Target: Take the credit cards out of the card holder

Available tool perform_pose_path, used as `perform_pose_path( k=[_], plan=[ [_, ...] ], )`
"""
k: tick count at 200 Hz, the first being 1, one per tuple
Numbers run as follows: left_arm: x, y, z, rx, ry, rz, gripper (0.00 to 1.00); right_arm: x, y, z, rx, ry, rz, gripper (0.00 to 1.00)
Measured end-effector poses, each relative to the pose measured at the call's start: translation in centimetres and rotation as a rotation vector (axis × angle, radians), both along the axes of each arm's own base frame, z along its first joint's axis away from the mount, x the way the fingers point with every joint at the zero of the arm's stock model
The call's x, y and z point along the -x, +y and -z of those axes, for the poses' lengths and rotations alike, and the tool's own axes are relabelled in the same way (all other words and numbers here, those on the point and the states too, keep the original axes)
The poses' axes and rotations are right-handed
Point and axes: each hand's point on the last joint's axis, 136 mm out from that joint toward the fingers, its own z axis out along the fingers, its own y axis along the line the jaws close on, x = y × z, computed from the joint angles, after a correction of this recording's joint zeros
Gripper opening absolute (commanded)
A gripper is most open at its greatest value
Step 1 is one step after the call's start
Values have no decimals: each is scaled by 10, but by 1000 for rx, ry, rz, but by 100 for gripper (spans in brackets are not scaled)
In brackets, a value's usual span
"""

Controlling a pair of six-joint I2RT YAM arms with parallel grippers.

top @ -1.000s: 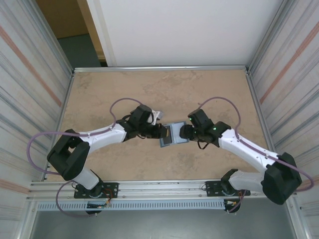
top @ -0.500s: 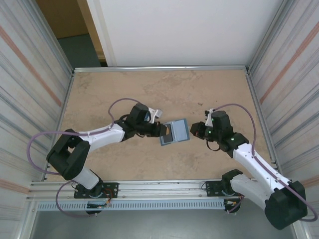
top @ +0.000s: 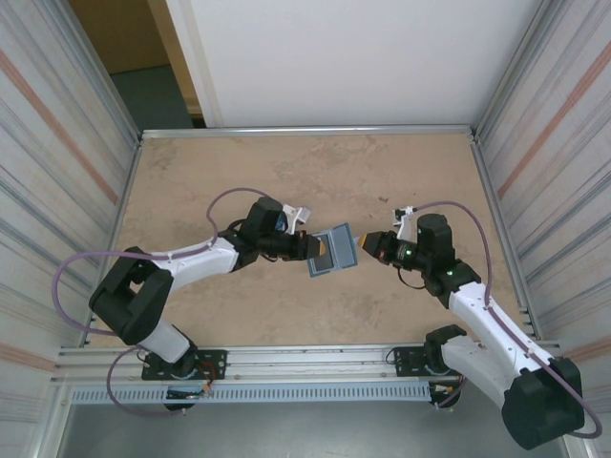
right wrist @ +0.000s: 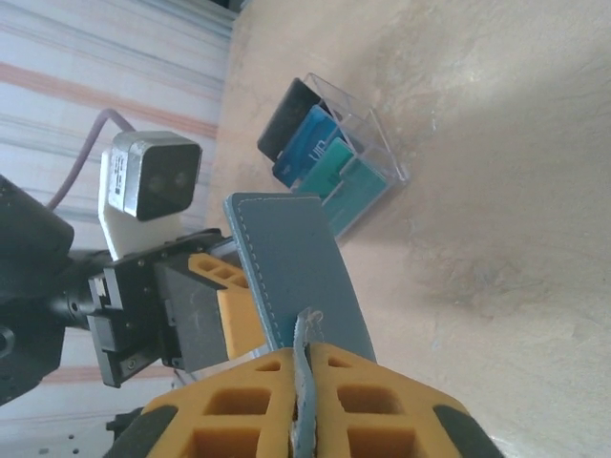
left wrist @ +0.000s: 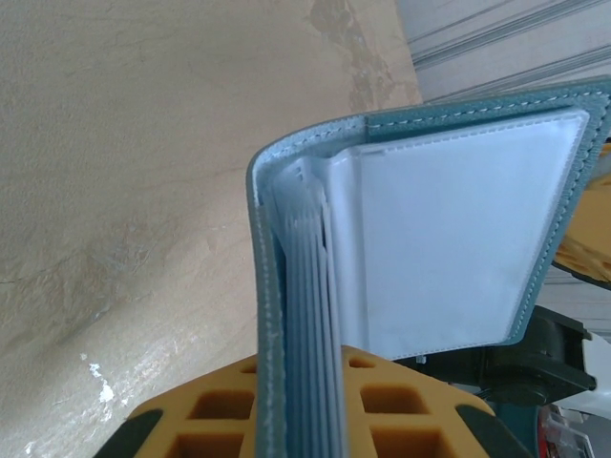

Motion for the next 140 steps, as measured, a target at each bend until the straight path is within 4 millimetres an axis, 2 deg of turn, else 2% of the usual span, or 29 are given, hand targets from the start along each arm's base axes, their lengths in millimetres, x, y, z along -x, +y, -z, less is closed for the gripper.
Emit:
perform_pose_path(
  k=[38, 61, 85, 106, 140],
  plan=[
    [2, -2, 16, -24, 28, 5, 0, 1, -18, 15, 71, 65, 55, 56],
    [7, -3, 27, -46, 51, 14, 0, -1, -29, 15, 116, 74, 91, 64],
    [14, -7, 36, -65, 72, 34, 0, 0, -42, 16, 177, 83, 140, 78],
    [20, -10, 44, -81, 89, 49, 0, -1, -57, 12, 247, 75, 197, 90],
    [27, -13, 63, -116, 128, 62, 0, 0, -76, -3, 324, 36, 274, 99]
  ],
)
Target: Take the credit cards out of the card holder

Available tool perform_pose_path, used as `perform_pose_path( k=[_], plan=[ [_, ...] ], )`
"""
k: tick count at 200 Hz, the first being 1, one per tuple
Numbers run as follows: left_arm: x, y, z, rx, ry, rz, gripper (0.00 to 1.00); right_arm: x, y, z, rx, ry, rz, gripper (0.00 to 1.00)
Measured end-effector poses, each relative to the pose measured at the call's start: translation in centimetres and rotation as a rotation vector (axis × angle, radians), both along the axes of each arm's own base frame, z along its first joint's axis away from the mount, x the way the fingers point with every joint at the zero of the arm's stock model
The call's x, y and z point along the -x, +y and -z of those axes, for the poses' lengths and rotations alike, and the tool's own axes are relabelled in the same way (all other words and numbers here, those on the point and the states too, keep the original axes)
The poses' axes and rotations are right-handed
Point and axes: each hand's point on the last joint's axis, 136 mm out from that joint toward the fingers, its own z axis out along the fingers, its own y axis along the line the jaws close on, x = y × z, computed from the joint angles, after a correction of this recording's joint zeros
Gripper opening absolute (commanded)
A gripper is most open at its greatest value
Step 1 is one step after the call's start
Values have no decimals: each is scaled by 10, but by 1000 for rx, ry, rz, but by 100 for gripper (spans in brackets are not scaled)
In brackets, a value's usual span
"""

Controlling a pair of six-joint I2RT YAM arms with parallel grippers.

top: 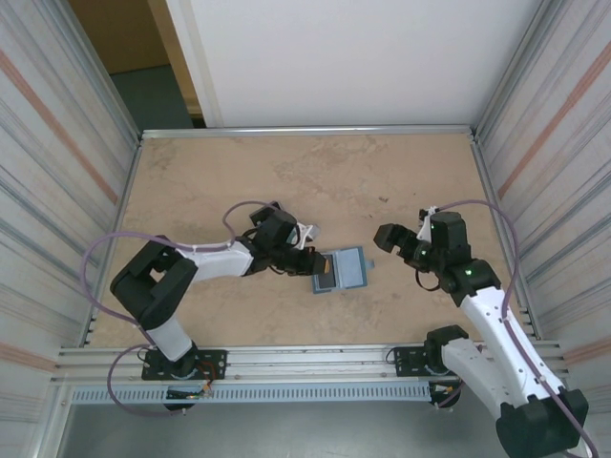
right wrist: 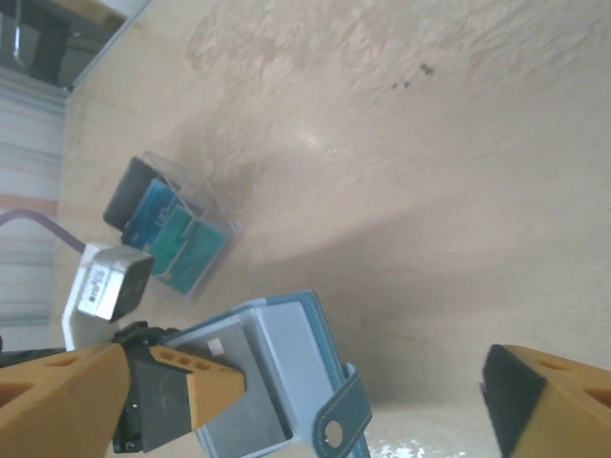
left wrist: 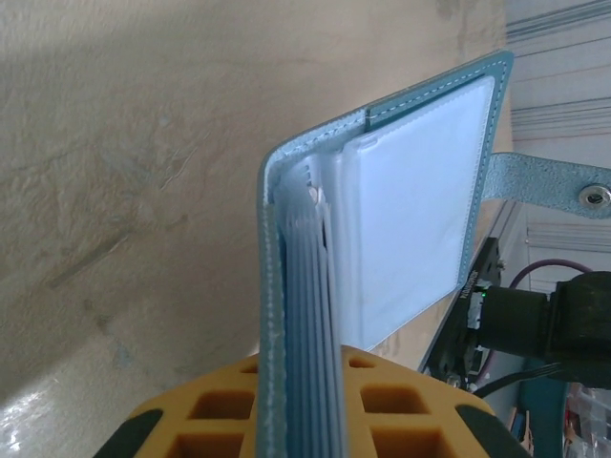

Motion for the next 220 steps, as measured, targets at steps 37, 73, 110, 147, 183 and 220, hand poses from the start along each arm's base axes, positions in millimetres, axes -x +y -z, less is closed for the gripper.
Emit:
perform_pose_path(
  k=[37, 73, 110, 147, 183, 220],
  plan=[
    [5, 0, 20, -41, 62, -13, 0, 0, -9, -2, 36, -10, 32, 99],
    [1, -5, 19, -45, 66, -29, 19, 1, -15, 2, 61, 3, 57, 99],
    [-3, -6, 19, -76, 61, -48, 27, 1, -24, 5, 99, 15, 96, 99],
    [-4, 1, 26, -136, 49, -59, 34, 0, -36, -4, 142, -1, 150, 99],
    [-7, 11, 35, -217, 22, -75, 46, 0, -41, -17, 170, -25, 175, 99],
    [-7, 25, 31, -322, -58, -88, 54, -1, -45, -19, 220, 10, 195, 99]
  ],
)
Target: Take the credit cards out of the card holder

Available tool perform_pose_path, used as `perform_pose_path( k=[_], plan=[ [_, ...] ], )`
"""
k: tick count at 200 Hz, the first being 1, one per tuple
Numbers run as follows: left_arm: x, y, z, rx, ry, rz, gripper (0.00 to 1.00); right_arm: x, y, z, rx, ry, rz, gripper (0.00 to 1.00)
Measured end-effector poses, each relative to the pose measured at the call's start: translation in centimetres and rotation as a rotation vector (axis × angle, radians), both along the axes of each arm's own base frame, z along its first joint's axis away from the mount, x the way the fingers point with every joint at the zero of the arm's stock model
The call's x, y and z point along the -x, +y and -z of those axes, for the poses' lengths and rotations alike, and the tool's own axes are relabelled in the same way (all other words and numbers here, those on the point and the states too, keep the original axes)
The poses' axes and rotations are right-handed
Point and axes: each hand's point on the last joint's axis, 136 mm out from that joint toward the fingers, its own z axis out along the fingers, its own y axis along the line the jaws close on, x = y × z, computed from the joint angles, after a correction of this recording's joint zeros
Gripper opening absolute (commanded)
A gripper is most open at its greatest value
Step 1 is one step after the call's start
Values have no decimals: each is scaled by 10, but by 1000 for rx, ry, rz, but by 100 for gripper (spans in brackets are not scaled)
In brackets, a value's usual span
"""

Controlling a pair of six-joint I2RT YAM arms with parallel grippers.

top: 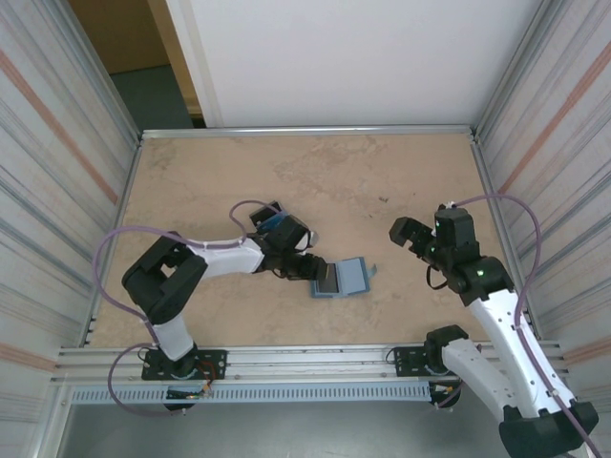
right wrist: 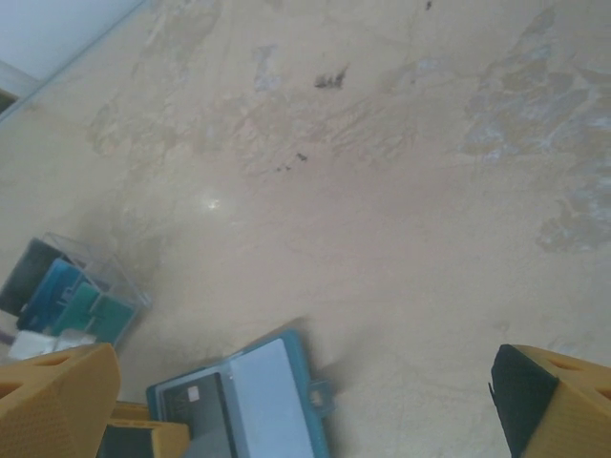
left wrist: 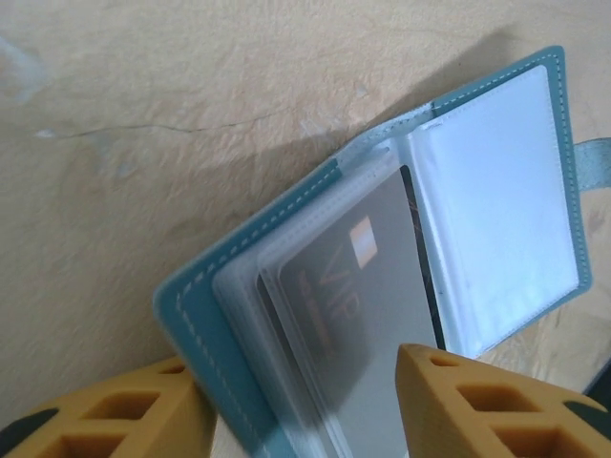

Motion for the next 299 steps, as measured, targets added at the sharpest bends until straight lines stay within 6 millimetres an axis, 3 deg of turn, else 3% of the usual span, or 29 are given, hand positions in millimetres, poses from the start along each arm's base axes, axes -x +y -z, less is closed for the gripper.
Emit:
perform_pose_path(
  k=[33, 71, 103, 120, 139, 172, 257, 299],
  plan=[
    [-2, 9, -18, -60, -112, -9, 59, -5, 16, 17, -5, 76, -57, 90],
    [-4, 12, -36, -55, -224, -25, 60, -3, 57, 33, -15, 135, -205, 80],
    [-4, 19, -33, -40, -271, -47, 59, 4, 102, 49, -43, 190, -360, 74],
    [-6, 19, -32, -33, -288, -49, 55, 5, 119, 60, -56, 224, -413, 59],
    [-8, 17, -32, -22, -307, -45, 51, 8, 134, 72, -74, 258, -454, 46],
    [-7, 9, -26, -9, -323, -22, 43, 12, 155, 92, -117, 331, -507, 40],
    [-2, 8, 4, -57, -277, 6, 33, 22, 178, 151, -185, 505, -567, 21],
    [0, 10, 8, -74, -271, 18, 29, 27, 177, 164, -233, 538, -570, 17]
  ],
)
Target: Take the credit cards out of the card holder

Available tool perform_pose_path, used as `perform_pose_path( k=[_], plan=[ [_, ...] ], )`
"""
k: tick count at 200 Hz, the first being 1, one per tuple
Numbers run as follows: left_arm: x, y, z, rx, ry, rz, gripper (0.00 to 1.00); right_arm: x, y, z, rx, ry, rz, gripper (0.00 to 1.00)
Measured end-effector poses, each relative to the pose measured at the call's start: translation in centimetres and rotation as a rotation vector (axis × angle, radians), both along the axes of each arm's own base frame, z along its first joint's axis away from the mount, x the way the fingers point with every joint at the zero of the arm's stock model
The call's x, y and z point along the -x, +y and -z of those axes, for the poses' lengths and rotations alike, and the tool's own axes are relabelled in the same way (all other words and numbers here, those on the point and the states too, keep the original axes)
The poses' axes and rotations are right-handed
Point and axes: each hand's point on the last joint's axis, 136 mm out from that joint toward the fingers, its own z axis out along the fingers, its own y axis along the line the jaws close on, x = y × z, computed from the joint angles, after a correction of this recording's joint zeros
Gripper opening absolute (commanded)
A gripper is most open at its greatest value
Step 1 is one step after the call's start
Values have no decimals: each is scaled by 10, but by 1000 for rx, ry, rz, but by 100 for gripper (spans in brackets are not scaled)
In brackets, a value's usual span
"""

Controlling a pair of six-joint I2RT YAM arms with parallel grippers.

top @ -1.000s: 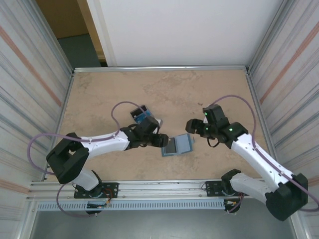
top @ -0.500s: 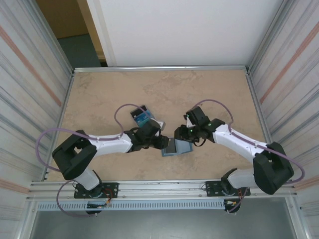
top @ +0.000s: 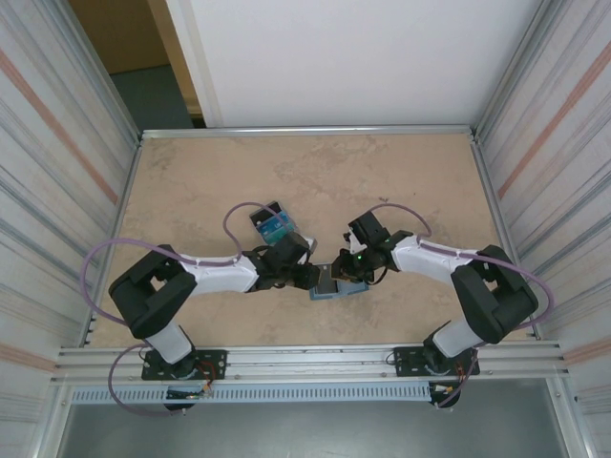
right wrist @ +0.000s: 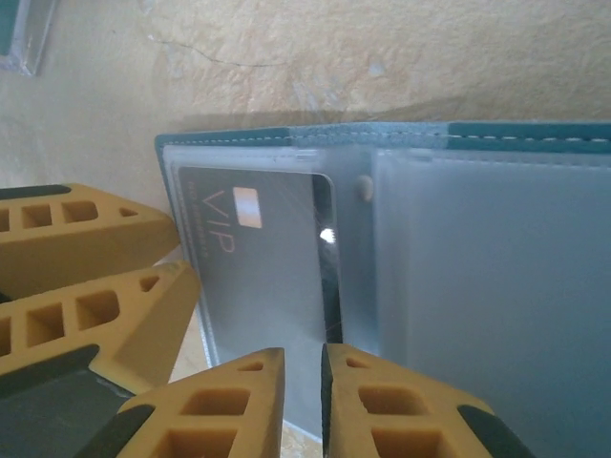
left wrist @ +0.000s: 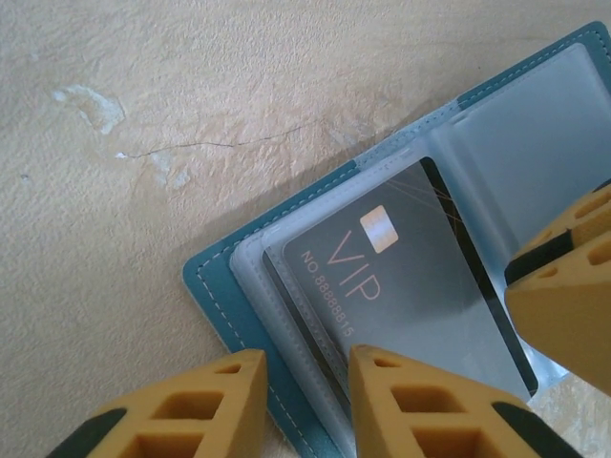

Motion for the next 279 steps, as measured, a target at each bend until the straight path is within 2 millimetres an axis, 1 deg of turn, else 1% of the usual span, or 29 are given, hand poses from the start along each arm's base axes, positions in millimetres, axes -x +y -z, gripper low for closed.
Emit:
perform_pose_path(
  k=[44, 87, 131, 200, 268, 279],
  plan=[
    [1, -2, 2, -17, 5, 15, 28, -5, -6, 3, -39, 11, 40, 15],
    [0, -4, 2, -25, 11, 16, 26, -3, -9, 10, -74, 34, 55, 14],
    [1, -3, 1, -31, 15, 16, 25, -5, -8, 11, -118, 42, 68, 11],
    [0, -4, 1, -36, 18, 18, 19, -5, -5, 12, -185, 57, 78, 12],
    [0, -4, 1, -41, 17, 17, 19, -7, -1, 11, -227, 64, 85, 13],
    [0, -4, 1, -41, 17, 17, 19, -8, -1, 11, -231, 64, 84, 12]
  ],
)
